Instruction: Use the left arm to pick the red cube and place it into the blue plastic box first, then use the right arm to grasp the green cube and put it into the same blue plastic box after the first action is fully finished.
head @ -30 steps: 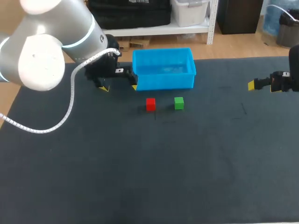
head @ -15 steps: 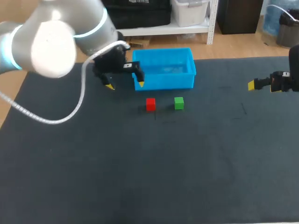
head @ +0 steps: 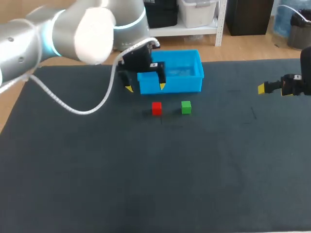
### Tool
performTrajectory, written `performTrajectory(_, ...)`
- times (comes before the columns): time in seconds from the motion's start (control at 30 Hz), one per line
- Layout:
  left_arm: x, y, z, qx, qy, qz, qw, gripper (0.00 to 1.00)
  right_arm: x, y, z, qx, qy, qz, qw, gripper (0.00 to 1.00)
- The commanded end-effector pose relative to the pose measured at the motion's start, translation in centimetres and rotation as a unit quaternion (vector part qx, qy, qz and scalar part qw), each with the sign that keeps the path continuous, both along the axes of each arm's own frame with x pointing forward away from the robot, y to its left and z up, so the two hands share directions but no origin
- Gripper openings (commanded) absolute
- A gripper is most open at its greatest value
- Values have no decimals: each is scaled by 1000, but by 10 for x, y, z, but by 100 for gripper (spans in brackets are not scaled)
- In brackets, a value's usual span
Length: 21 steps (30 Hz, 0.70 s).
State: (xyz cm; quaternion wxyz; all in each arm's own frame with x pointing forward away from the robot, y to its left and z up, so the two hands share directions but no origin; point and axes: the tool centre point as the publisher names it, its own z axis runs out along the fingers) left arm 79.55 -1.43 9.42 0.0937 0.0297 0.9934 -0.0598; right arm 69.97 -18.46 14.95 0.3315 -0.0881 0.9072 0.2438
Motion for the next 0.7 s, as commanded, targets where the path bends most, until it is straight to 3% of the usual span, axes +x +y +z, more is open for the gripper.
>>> performTrajectory(0.03,7,-9,-6,19,23,1,1000,100,0,0,0,-1,0,0,1000,100)
performTrajectory(0.7,6,-16,-56,21,18,28,999,100,0,0,0,-1,0,0,1000,100)
